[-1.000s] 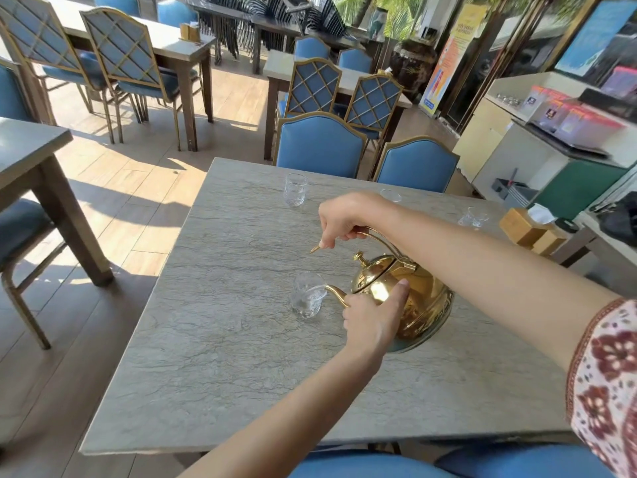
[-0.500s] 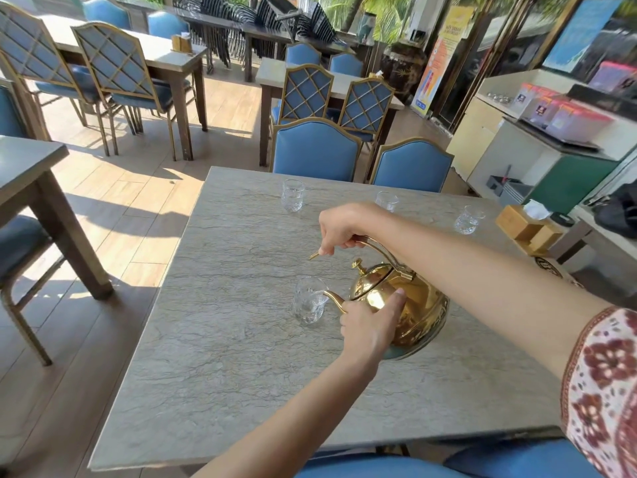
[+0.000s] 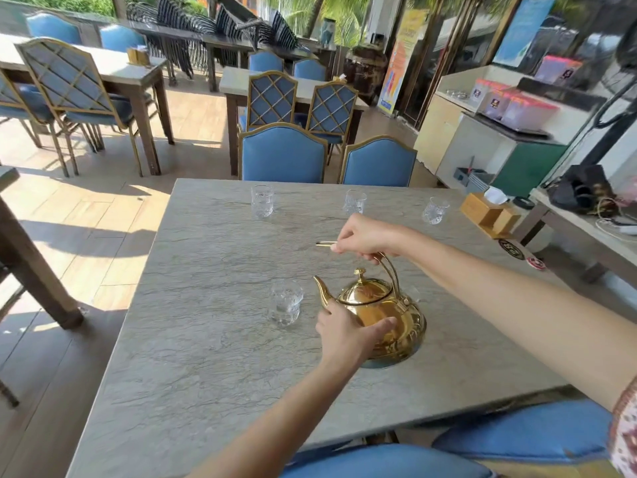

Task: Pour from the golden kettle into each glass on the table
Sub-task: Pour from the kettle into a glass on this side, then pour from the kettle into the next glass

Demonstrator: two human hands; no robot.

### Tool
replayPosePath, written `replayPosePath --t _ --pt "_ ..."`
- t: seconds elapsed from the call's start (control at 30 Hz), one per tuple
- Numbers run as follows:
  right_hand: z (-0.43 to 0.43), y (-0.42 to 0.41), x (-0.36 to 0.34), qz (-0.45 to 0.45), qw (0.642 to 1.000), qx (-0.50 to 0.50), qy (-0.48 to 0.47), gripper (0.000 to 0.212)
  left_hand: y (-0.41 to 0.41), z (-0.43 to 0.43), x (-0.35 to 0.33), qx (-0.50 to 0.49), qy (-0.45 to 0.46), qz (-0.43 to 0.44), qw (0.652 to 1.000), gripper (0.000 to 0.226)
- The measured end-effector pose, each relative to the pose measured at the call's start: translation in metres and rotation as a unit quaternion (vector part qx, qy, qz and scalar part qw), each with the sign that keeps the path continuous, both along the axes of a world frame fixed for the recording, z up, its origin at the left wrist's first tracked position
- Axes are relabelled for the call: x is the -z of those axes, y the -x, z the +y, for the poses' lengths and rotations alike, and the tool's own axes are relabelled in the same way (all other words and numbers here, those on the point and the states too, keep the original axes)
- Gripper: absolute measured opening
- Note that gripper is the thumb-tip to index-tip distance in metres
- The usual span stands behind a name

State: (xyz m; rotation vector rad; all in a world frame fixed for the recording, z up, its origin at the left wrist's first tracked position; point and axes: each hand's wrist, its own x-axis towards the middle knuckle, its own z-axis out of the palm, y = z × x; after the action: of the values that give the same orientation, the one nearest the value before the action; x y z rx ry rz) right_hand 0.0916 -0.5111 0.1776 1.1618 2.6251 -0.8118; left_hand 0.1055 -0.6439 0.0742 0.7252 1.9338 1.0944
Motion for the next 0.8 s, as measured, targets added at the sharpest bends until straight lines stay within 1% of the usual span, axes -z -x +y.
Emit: replayPosePath --t 0.13,0.23,0.37,0.43,0.5,0.57,0.63,0.77,0.8 --pt "0.014 -0.03 -0.019 0.054 0.998 0.033 -0.012 0.028 -0.02 0.015 -0.013 0.018 -0.032 0.039 0.999 0.098" --pt "0.027 -0.046 -0.029 0.057 0.997 0.054 -0.028 0.031 -0.031 0.026 -0.021 0.025 -0.045 0.056 0.997 0.104" --pt "0.058 -0.081 -0.032 0.015 0.996 0.082 -0.034 0.03 -0.066 0.054 -0.023 0.051 -0.047 -0.001 0.998 0.119" --pt "0.073 -0.099 -0.028 -0.01 0.995 0.092 -0.029 0.028 -0.086 0.071 -0.015 0.052 -0.056 -0.041 0.996 0.121" --pt "0.087 -0.115 -0.024 -0.038 0.994 0.094 -0.026 0.026 -0.107 0.086 -0.008 0.051 -0.065 -0.075 0.994 0.123" --pt "0.101 -0.128 -0.02 -0.063 0.994 0.086 -0.028 0.025 -0.128 0.1 -0.001 0.05 -0.078 -0.103 0.99 0.133" --pt "0.113 -0.137 -0.018 -0.081 0.994 0.073 -0.027 0.025 -0.146 0.115 0.003 0.051 -0.078 -0.114 0.989 0.139" --pt "0.134 -0.143 -0.016 -0.114 0.992 0.038 -0.024 0.02 -0.173 0.14 0.002 0.023 -0.07 -0.13 0.989 0.14" --pt "0.139 -0.142 -0.016 -0.125 0.992 0.028 -0.022 0.019 -0.177 0.145 0.001 0.012 -0.065 -0.136 0.989 0.137"
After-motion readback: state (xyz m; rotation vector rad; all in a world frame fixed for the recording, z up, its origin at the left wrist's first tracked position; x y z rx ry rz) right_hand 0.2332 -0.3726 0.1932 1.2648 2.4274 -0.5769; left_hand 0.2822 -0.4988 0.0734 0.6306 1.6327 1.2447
